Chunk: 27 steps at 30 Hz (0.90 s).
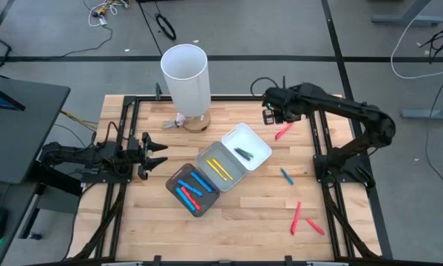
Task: Pick & Place Markers
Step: Put the top pink marker into the gray bin
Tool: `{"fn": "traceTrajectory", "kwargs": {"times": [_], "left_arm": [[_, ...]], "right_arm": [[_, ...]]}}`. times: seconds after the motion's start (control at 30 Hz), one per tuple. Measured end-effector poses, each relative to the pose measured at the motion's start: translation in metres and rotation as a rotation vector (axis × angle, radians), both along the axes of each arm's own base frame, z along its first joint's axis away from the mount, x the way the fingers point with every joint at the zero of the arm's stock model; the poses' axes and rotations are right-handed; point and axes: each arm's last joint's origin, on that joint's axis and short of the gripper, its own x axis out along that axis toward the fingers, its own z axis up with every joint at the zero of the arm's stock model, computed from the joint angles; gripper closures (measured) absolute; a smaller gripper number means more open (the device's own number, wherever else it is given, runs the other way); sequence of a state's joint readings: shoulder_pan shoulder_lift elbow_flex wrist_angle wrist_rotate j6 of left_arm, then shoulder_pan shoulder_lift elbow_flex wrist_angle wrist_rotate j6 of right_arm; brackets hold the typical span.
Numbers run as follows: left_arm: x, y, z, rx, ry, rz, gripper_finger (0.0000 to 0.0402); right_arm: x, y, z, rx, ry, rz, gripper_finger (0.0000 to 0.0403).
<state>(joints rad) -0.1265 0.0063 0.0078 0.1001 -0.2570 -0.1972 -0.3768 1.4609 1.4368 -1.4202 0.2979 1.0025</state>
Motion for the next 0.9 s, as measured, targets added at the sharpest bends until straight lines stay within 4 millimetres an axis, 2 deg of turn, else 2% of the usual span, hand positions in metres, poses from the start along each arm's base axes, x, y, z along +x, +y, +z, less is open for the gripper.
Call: {"fn": "traceTrajectory", "kwargs": {"times": [0.53, 0.73, 0.9], "left_arm": [[0.000, 0.000, 0.000, 0.000, 0.000, 0.000, 0.0168], [0.000, 0.000, 0.000, 0.000, 0.000, 0.000, 0.0168], [0.000, 0.000, 0.000, 0.000, 0.000, 0.000, 0.0168]], "right_arm": [[-0.012, -0.072, -0.031, 0.038, 0.032, -0.509, 0.0269], [-0.018, -0.089, -0.041, 0.045, 0.039, -0.664, 0.0269], [-0.020, -0.095, -0.050, 0.048, 0.025, -0.784, 0.0269]]}}
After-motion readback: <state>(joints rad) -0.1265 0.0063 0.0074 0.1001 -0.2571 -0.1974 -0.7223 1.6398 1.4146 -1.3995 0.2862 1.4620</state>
